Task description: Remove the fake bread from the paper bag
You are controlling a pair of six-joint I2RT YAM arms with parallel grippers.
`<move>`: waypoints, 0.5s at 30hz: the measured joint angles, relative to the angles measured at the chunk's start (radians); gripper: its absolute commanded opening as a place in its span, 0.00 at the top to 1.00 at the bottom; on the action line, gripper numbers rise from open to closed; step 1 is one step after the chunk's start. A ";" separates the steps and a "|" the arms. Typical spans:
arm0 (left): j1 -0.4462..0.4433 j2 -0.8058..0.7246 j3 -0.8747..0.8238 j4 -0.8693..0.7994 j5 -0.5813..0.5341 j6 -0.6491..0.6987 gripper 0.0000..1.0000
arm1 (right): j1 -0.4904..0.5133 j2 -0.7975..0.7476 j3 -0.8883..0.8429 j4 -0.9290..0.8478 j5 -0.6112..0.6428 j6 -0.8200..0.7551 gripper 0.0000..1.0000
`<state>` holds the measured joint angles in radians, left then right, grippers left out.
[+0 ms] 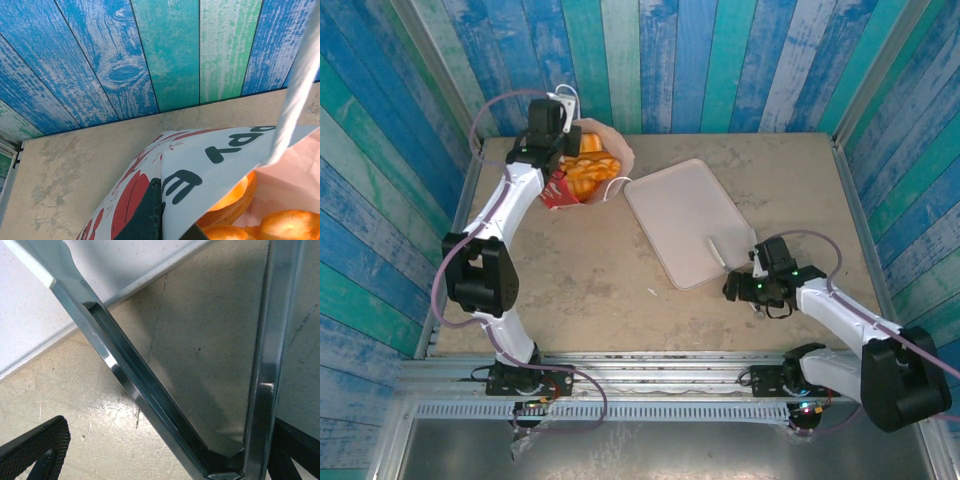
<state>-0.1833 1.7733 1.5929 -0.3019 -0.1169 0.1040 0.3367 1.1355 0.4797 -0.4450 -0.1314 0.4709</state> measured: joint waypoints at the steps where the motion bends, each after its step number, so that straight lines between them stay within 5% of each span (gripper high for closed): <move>1: 0.000 -0.002 -0.003 0.005 0.003 0.000 0.96 | 0.017 0.013 0.008 -0.002 0.021 0.006 0.00; 15: 0.000 -0.021 -0.025 0.017 0.014 -0.007 0.95 | 0.106 0.160 0.094 -0.008 0.185 0.077 0.08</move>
<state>-0.1833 1.7527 1.5677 -0.2848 -0.1024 0.0971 0.4427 1.2953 0.5735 -0.4534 0.0540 0.5484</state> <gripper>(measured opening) 0.049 0.952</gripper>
